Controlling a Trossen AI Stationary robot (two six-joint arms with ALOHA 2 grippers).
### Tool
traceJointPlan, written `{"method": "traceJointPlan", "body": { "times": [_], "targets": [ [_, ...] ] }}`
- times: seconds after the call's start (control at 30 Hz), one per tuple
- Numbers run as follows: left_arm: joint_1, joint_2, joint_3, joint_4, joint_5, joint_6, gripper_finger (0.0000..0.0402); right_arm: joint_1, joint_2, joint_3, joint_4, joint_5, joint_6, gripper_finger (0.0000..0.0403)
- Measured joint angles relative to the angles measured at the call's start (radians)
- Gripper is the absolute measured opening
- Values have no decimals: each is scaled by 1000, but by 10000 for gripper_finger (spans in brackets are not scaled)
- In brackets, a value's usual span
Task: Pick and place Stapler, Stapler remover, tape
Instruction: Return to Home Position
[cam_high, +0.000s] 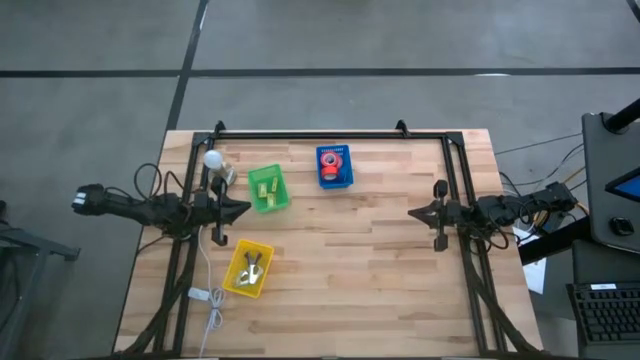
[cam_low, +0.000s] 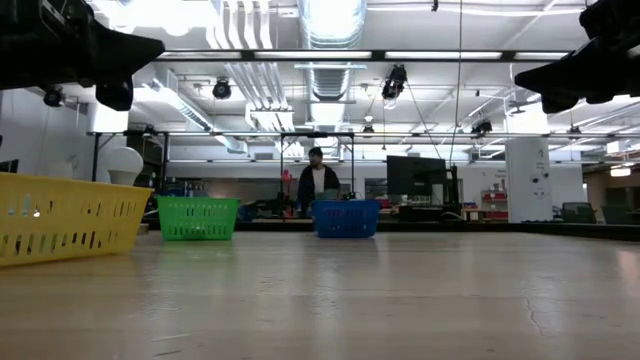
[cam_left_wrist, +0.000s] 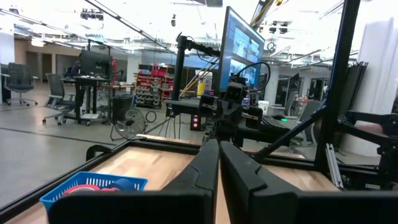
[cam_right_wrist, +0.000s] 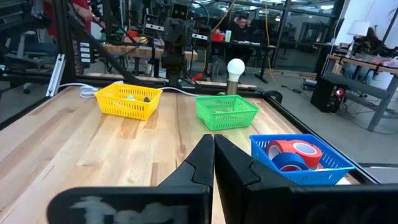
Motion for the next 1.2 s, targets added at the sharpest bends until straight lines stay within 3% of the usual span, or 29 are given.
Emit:
{"method": "traceJointPlan", "body": {
  "times": [1.2],
  "targets": [
    [0, 0, 0, 0, 0, 0, 23, 0, 0, 0, 0, 0, -2, 8]
  ]
}}
